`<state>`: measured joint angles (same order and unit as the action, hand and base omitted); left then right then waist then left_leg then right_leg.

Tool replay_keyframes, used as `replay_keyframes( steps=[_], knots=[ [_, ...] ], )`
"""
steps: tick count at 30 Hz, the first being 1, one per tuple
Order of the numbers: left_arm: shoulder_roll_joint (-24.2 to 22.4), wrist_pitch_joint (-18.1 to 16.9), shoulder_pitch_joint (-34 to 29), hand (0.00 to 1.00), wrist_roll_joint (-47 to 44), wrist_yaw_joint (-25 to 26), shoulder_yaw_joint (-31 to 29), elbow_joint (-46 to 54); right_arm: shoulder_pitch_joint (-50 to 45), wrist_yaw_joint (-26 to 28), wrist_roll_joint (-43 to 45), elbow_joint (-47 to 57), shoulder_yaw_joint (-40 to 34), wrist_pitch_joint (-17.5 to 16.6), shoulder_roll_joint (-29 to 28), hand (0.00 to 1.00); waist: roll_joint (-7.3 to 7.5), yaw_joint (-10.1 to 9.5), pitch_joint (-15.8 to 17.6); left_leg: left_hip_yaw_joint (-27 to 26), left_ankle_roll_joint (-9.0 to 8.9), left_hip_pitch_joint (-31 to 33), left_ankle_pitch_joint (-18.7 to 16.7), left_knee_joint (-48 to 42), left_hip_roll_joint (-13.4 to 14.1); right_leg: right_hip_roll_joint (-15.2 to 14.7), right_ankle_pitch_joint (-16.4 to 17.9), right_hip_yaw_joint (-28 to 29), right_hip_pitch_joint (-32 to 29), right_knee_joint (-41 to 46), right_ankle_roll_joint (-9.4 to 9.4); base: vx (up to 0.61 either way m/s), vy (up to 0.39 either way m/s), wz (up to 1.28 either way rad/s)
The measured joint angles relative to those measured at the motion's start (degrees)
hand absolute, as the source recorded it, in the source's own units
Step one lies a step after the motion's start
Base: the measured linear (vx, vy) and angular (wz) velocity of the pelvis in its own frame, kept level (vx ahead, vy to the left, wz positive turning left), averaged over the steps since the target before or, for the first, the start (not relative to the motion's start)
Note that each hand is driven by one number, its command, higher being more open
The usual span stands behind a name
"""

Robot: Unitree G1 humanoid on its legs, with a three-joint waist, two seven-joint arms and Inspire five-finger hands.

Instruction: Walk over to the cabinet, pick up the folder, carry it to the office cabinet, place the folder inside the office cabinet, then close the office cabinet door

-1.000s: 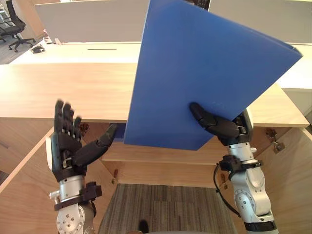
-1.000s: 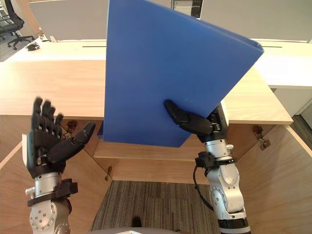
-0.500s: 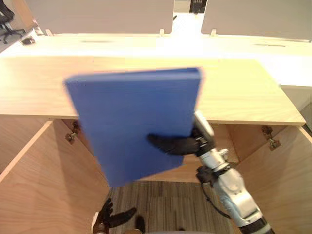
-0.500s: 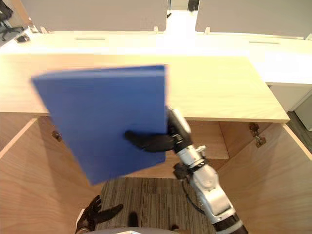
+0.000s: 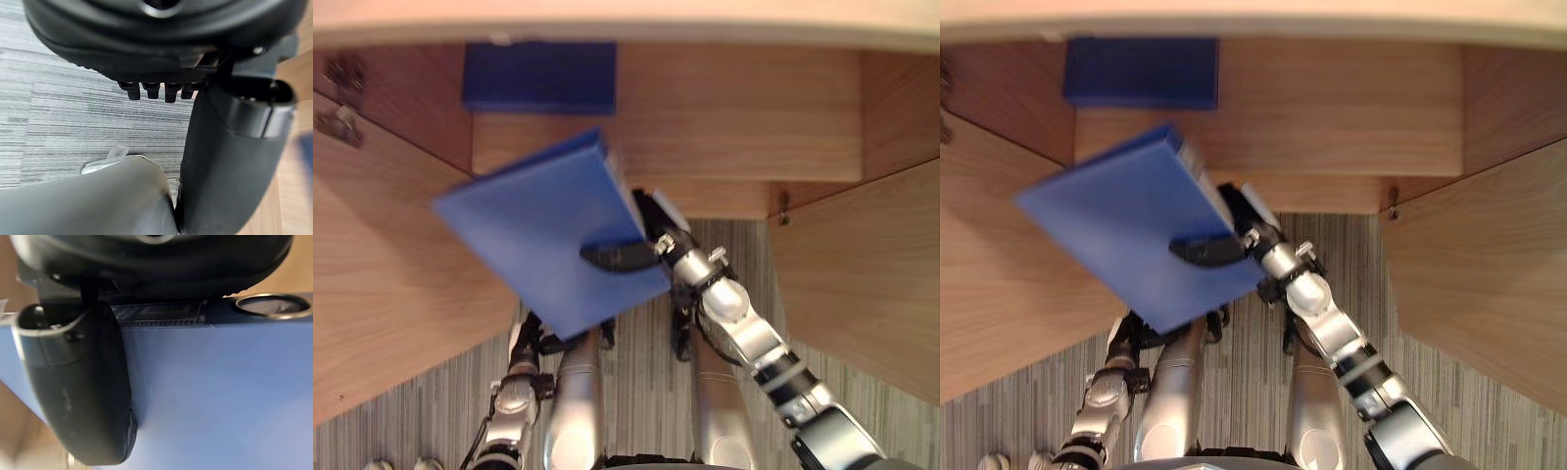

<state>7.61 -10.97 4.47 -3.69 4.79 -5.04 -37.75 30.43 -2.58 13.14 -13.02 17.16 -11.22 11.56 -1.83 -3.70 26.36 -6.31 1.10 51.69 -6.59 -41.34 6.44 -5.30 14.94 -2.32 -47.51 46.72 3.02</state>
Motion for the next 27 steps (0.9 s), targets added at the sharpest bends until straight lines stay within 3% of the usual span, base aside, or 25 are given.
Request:
replay_keyframes(
  steps=[3,6,13,14,20,27],
  knots=[
    [-1.2,-0.3,0.9,1.00,-2.4,1.4,-1.6,4.2,9.8,-5.7,9.6,-1.2,-8.5,-0.4,-1.2,0.00,-0.06,-0.59,0.0,1.3,0.01,7.9,-0.8,-4.9,0.3,-0.3,1.8,-0.8,-7.4,5.2,-0.19,-0.05,-0.038,0.11],
    [-2.3,-0.4,2.4,1.00,-4.5,2.6,-1.9,5.9,19.0,-11.9,15.5,-6.4,-16.1,-0.7,-0.9,0.00,-0.07,-1.61,0.1,1.5,0.24,11.4,-0.8,-7.3,0.3,-0.6,2.4,-0.9,-10.8,8.2,-0.54,-0.01,-0.048,0.08],
    [-5.7,-1.8,3.3,1.00,-8.0,5.6,-1.0,8.5,25.1,-21.4,28.2,-9.9,-26.2,-4.6,-1.6,0.00,-0.07,-3.05,0.1,2.8,-0.31,13.7,-1.1,-7.8,0.1,-1.1,3.5,-2.4,-12.4,9.3,-1.22,0.02,-0.051,0.09],
    [-6.2,-1.8,3.4,1.00,-8.2,5.9,-0.4,8.7,26.7,-22.6,31.2,-11.5,-28.4,-4.9,-1.9,1.00,-0.07,-3.13,0.1,3.2,-0.41,13.9,-1.0,-7.6,-0.1,-1.3,3.7,-2.8,-12.6,9.3,-1.39,0.02,-0.031,0.13],
    [-6.2,-1.7,3.6,1.00,-8.7,7.6,1.1,9.9,36.2,-25.6,44.6,-17.1,-37.0,-8.3,-1.2,1.00,-0.10,-3.56,0.0,4.6,-0.55,14.9,0.1,-6.4,-0.9,-1.9,4.1,-4.6,-13.0,9.1,-1.95,0.02,-0.040,0.14],
    [-6.3,-1.7,3.6,1.00,-8.7,8.7,2.2,10.5,39.6,-26.0,52.7,-17.9,-36.8,-10.5,0.3,1.00,-0.16,-3.62,-0.1,5.7,-1.14,15.6,1.4,-4.9,-1.6,-2.6,4.4,-6.5,-13.3,8.8,-2.44,0.00,-0.031,0.12]
  ],
)
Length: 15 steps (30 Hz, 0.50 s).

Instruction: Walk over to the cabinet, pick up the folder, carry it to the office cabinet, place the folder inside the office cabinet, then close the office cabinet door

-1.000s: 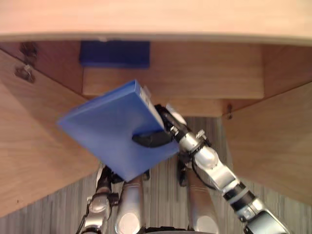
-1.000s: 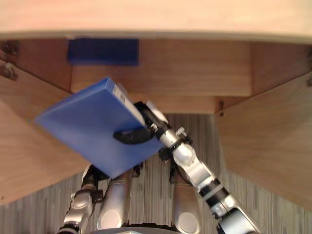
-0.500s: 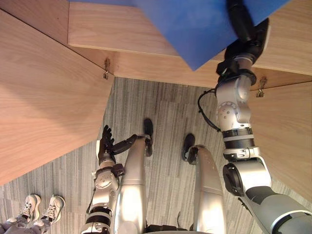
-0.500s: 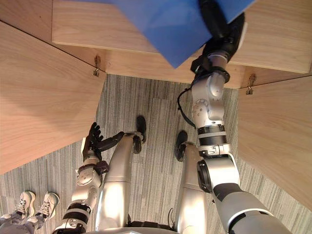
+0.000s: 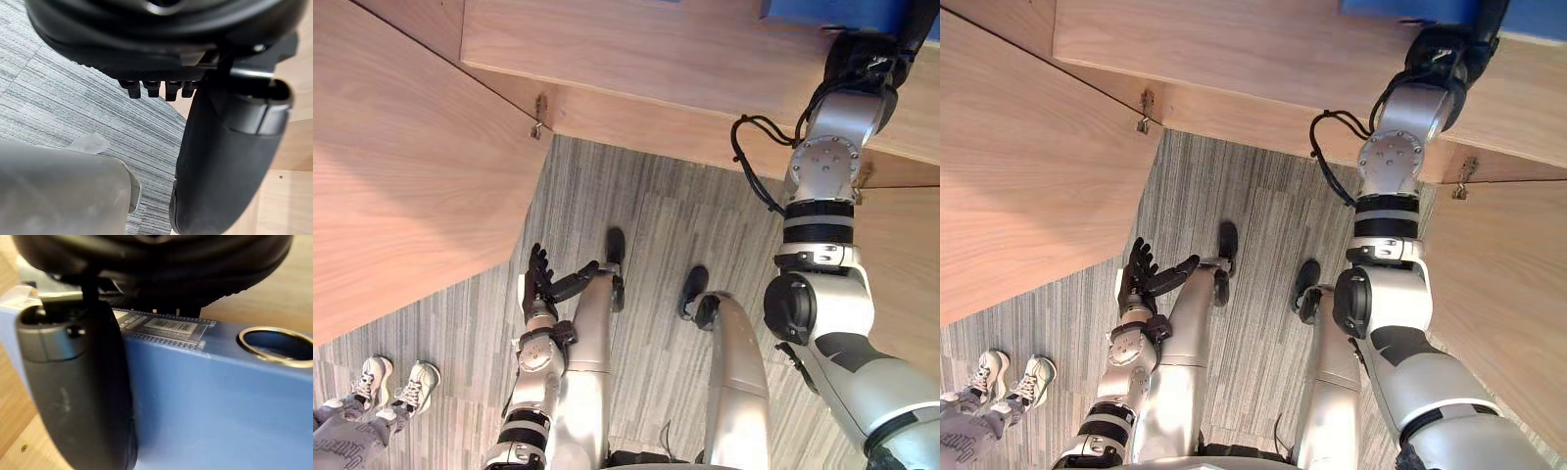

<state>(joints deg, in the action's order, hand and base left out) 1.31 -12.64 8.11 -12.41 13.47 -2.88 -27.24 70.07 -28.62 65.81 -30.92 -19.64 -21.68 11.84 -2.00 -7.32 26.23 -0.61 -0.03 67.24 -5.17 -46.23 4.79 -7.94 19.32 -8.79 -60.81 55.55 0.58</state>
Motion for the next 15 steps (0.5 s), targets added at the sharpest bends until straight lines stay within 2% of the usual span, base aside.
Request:
replay_keyframes(
  steps=[3,8,11,15],
  knots=[
    [0.0,0.0,0.0,1.00,0.0,0.0,0.0,0.0,0.0,0.5,0.4,0.0,2.0,0.0,0.7,1.00,0.01,0.20,0.0,0.0,-0.02,0.0,0.0,0.0,0.0,0.0,0.0,0.0,0.0,0.0,-0.01,-0.02,-0.006,0.00],
    [0.4,0.3,0.0,1.00,-0.1,-0.1,-0.1,-0.5,-2.2,5.9,-0.6,0.0,10.0,1.5,3.1,1.00,0.09,0.55,-0.4,-0.3,-0.01,-0.1,0.0,-0.4,0.3,0.1,0.0,0.1,0.1,0.1,-0.01,-0.01,0.001,-0.01],
    [0.6,0.6,0.0,1.00,0.0,-0.2,-0.1,-1.6,-5.7,8.7,-2.3,1.0,13.0,2.8,3.6,1.00,0.13,0.69,-0.7,-0.4,0.02,-0.6,0.0,-0.5,0.6,0.1,0.0,0.1,0.9,-0.2,0.00,0.00,0.000,0.00],
    [1.2,0.7,0.0,1.00,0.0,-0.4,-0.1,-2.6,-14.9,11.7,-5.5,7.0,16.9,3.2,3.6,1.00,0.32,1.13,-0.8,-1.0,0.14,-2.0,-0.1,0.0,0.9,0.3,-0.1,0.2,2.2,-0.9,0.15,0.00,0.000,0.00]
  ],
)
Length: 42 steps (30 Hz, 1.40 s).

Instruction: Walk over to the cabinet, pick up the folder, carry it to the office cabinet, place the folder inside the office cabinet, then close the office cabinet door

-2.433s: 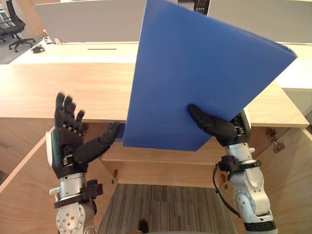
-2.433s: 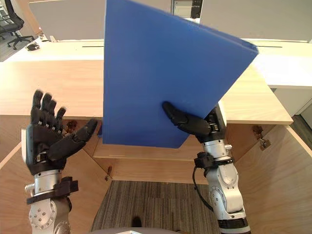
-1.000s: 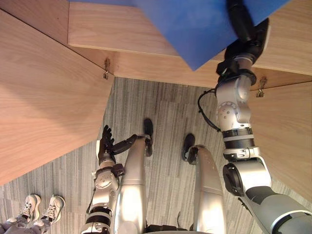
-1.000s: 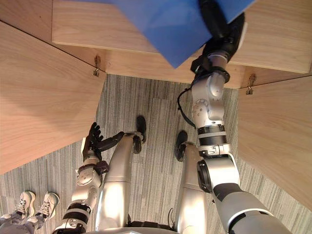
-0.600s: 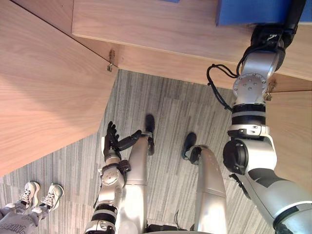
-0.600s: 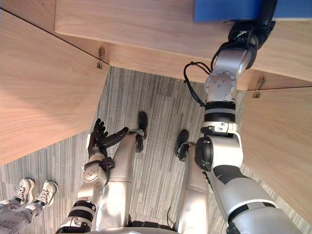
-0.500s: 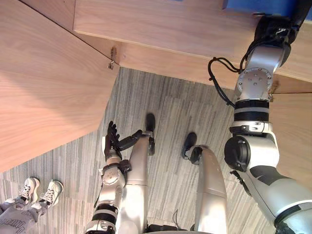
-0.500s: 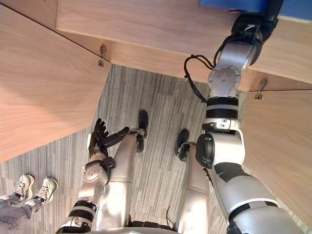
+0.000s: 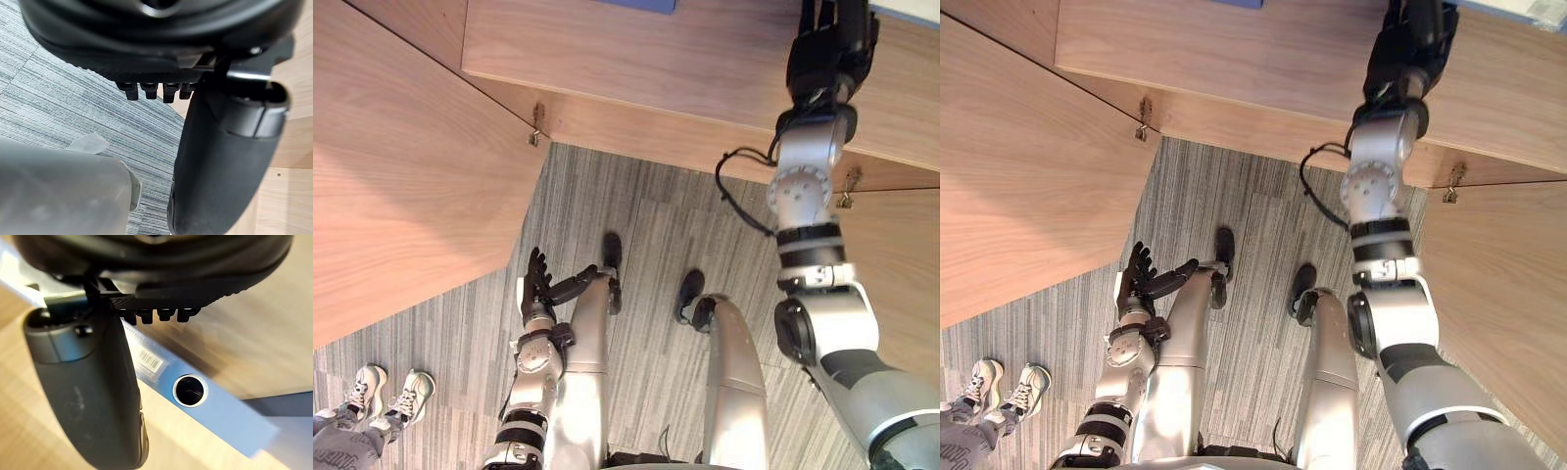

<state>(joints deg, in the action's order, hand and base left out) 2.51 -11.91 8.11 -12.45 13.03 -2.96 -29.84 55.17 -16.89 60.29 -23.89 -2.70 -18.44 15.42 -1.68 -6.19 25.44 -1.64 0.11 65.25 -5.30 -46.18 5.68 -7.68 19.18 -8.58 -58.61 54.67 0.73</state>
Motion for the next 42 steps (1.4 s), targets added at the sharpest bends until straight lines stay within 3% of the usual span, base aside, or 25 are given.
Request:
replay_keyframes(
  steps=[3,7,8,14,19,22,28,34,42],
  knots=[
    [0.7,0.1,0.0,1.00,0.1,-0.8,0.0,-0.7,-4.6,2.6,-4.4,1.9,3.0,0.5,1.4,1.00,0.03,0.89,0.0,-0.3,0.04,-0.6,0.0,0.3,0.0,0.0,-0.1,0.2,0.5,-0.2,0.05,-0.01,-0.001,-0.01],
    [1.6,-0.5,0.0,1.00,0.2,-2.1,-0.1,-2.5,-9.2,7.3,-13.6,3.5,10.0,2.2,7.5,1.00,0.25,2.03,-0.1,-1.2,0.28,-1.4,0.1,1.4,0.2,0.1,-0.6,0.6,0.8,-1.2,0.18,-0.02,-0.004,-0.05],
    [2.1,-0.5,0.0,1.00,0.2,-2.2,-0.1,-3.5,-9.6,8.6,-16.5,3.4,12.2,3.0,8.5,0.00,0.57,2.43,-0.3,-1.8,0.35,-2.0,0.2,2.2,0.2,0.0,-0.7,1.1,0.9,-1.6,0.27,0.00,-0.008,-0.07],
    [2.6,-1.7,0.0,1.00,1.3,-4.6,0.1,-6.7,-8.5,13.1,-40.5,0.4,21.8,5.0,15.6,0.00,1.20,2.53,-0.7,-2.5,0.65,-5.2,0.6,6.0,0.0,-0.1,-1.5,0.8,4.1,-5.6,0.64,0.03,-0.008,0.00],
    [3.1,-1.6,0.0,1.00,1.3,-4.8,1.2,-7.5,-3.4,13.5,-49.2,-5.3,24.2,6.2,18.5,0.00,1.72,2.21,-1.0,-3.1,0.79,-6.6,0.7,7.5,-0.2,-0.4,-1.5,0.6,5.7,-7.3,0.74,0.04,-0.003,0.03],
    [3.4,-1.6,0.3,1.00,1.2,-6.1,1.3,-8.3,-1.0,16.3,-46.5,-8.6,24.9,7.9,18.6,0.00,1.94,2.01,-1.1,-3.2,0.79,-7.1,0.7,8.0,-0.2,-0.5,-1.5,0.1,6.4,-7.8,0.74,0.01,-0.009,0.04],
    [3.9,-1.5,0.3,1.00,0.0,-8.5,2.4,-8.3,0.6,20.5,-25.9,-13.0,24.3,10.3,18.6,0.00,1.92,1.37,-1.1,-3.7,0.77,-7.3,0.7,8.1,-0.2,-1.0,-1.5,-0.6,6.8,-8.0,0.74,-0.01,-0.007,0.02],
    [4.0,-0.8,0.3,1.00,-2.3,-8.7,2.4,-8.2,0.7,16.5,-17.2,-14.1,20.1,10.8,14.6,0.00,1.91,1.20,-1.1,-4.0,0.79,-7.2,0.6,8.0,-0.1,-1.3,-1.5,-0.8,6.8,-8.0,0.72,-0.02,-0.005,0.01],
    [4.4,0.3,0.3,1.00,-4.7,-8.0,1.5,-8.1,5.7,10.7,-17.5,-17.2,14.6,12.0,7.4,0.00,1.87,1.76,-1.2,-5.1,0.84,-7.0,0.7,7.9,1.1,-0.6,-2.5,-0.7,6.6,-9.3,0.73,-0.01,-0.013,-0.06]
  ],
)
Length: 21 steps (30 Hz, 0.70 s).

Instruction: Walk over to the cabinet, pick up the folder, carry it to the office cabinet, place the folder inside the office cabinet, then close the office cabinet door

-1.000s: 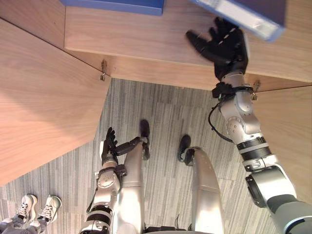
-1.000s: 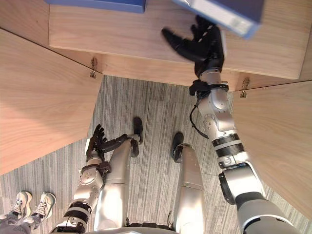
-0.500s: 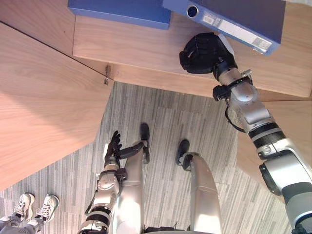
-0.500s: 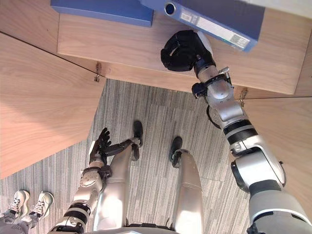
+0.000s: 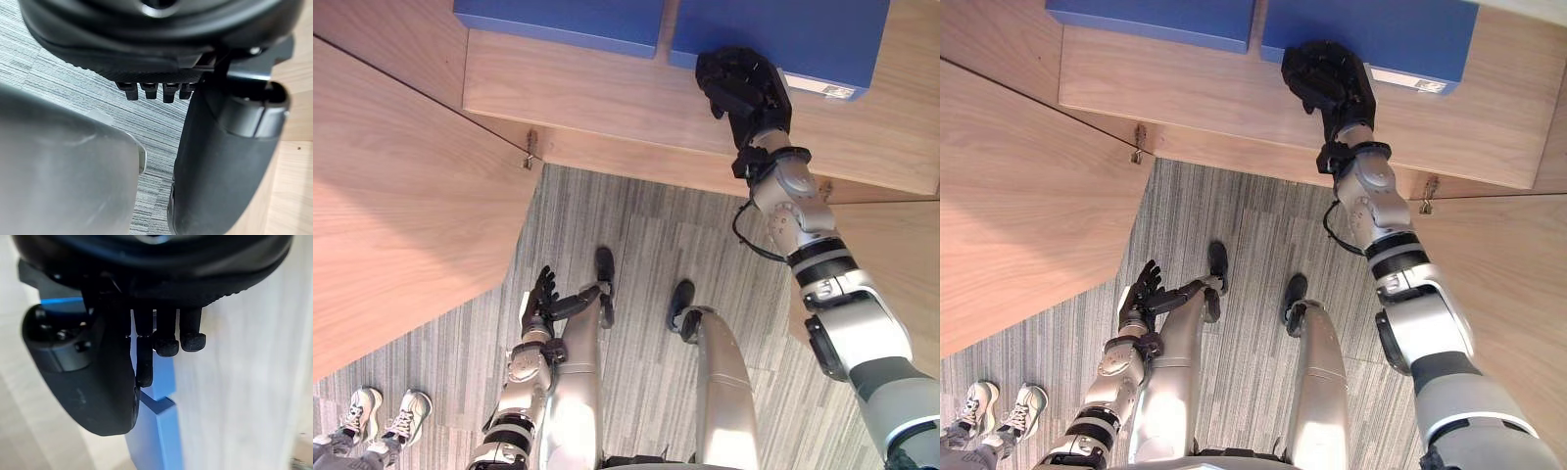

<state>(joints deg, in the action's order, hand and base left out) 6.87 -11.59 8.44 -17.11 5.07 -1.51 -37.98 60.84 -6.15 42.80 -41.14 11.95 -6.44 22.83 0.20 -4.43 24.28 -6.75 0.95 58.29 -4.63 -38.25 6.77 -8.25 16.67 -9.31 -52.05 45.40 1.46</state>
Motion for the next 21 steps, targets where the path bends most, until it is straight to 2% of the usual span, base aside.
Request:
replay_keyframes(
  steps=[9,12,15,17,18,20,21],
  knots=[
    [-1.5,-0.3,0.4,1.00,0.0,2.2,-3.3,0.2,4.2,-4.1,-2.6,-2.3,-3.4,0.6,-3.4,0.00,-0.10,0.32,0.0,-0.3,0.35,1.9,1.1,0.6,0.2,0.0,-1.3,-0.1,-2.2,0.3,-0.26,-0.05,-0.006,-0.01],
    [-1.8,-0.2,0.4,1.00,0.0,2.2,-3.4,0.5,2.6,-7.7,-2.4,1.5,-9.4,0.5,-3.3,0.00,-0.10,-0.22,0.0,-0.9,0.34,1.7,1.6,1.3,0.4,-0.4,-1.4,-0.6,-2.1,0.3,-0.29,-0.07,-0.020,0.13],
    [-1.9,0.5,0.4,1.00,0.1,2.4,-3.4,0.2,-7.0,-9.1,-2.5,14.5,-11.9,-0.9,-3.6,0.00,-0.11,-0.31,0.0,-1.7,1.18,-0.2,1.7,1.2,0.6,-0.4,-1.5,-0.5,0.0,-0.5,-0.14,0.02,-0.007,-0.01],
    [-2.8,1.6,0.2,1.00,0.2,2.8,-3.2,-0.2,-21.0,-9.9,-5.8,26.4,-12.8,-1.9,-6.8,0.00,-0.10,0.50,0.0,-2.6,1.69,-5.9,0.9,2.1,0.9,0.0,-1.6,-0.2,6.1,-3.0,0.12,0.07,-0.004,-0.10],
    [-3.3,1.7,0.1,1.00,0.3,2.8,-3.0,-0.3,-24.9,-9.9,-7.2,28.7,-13.0,-2.3,-8.1,0.00,-0.10,0.67,0.0,-2.9,1.67,-7.8,0.5,2.4,1.1,0.2,-1.6,-0.1,8.2,-4.0,0.27,0.06,-0.010,-0.21],
    [-5.1,1.9,-1.1,1.00,1.4,2.6,-1.4,-0.3,-40.4,-8.8,-11.7,36.0,-12.8,-3.8,-13.7,0.00,0.02,1.41,-0.7,-4.9,1.15,-16.1,-1.4,4.3,1.9,1.2,-1.9,1.5,16.1,-8.0,0.81,0.07,0.000,-0.39],
    [-5.3,2.0,-1.7,1.00,1.5,2.4,-1.0,-0.4,-44.0,-8.2,-12.6,37.0,-12.6,-4.1,-14.9,0.00,0.02,1.84,-1.5,-5.3,0.99,-17.6,-2.0,4.7,2.1,1.4,-2.1,1.7,17.5,-9.1,0.95,0.07,0.024,-0.48]
  ],
)
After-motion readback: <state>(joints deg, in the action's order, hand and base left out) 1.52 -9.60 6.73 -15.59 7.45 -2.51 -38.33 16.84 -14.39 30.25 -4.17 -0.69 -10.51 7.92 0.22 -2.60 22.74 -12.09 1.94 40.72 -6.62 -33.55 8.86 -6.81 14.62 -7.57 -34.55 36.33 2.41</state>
